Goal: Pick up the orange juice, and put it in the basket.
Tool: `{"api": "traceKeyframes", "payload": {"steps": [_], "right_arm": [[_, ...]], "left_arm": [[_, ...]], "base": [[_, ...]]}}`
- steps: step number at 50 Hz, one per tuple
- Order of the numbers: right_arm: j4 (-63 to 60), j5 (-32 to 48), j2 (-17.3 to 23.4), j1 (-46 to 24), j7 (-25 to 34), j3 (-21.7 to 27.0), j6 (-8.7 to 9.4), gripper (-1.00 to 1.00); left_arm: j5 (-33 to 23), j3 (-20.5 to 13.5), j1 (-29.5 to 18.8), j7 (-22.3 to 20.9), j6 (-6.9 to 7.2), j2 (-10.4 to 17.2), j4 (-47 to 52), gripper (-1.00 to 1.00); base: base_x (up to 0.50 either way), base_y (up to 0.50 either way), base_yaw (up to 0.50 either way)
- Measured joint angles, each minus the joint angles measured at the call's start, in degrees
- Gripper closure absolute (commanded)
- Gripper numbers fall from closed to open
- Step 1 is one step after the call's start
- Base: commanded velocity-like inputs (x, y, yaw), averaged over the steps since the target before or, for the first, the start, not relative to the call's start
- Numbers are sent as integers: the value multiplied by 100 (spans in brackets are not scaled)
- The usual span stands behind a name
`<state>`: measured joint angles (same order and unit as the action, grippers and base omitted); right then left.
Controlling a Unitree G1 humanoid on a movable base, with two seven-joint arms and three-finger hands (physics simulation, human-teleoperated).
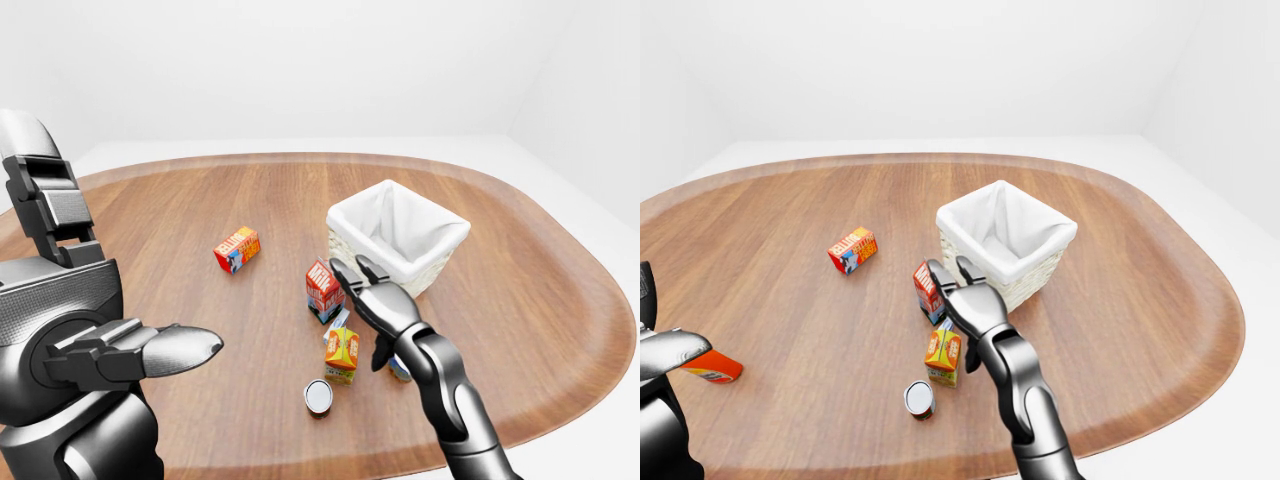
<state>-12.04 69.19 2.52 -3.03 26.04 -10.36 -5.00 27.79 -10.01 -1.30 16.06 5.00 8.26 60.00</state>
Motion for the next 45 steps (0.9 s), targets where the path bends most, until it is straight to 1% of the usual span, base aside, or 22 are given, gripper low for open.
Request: {"api": "traceKeyframes", "payload": {"steps": [26, 45], "right_arm": [[730, 167, -172, -151, -507, -304, 0, -100], [1159, 300, -181, -30, -837, -465, 0, -100]], "left_arm": [[-1, 0, 0, -1, 0, 0, 0, -100], [0, 0, 0, -1, 0, 0, 0, -100]], "base": [[0, 0, 0], [0, 0, 0]]}}
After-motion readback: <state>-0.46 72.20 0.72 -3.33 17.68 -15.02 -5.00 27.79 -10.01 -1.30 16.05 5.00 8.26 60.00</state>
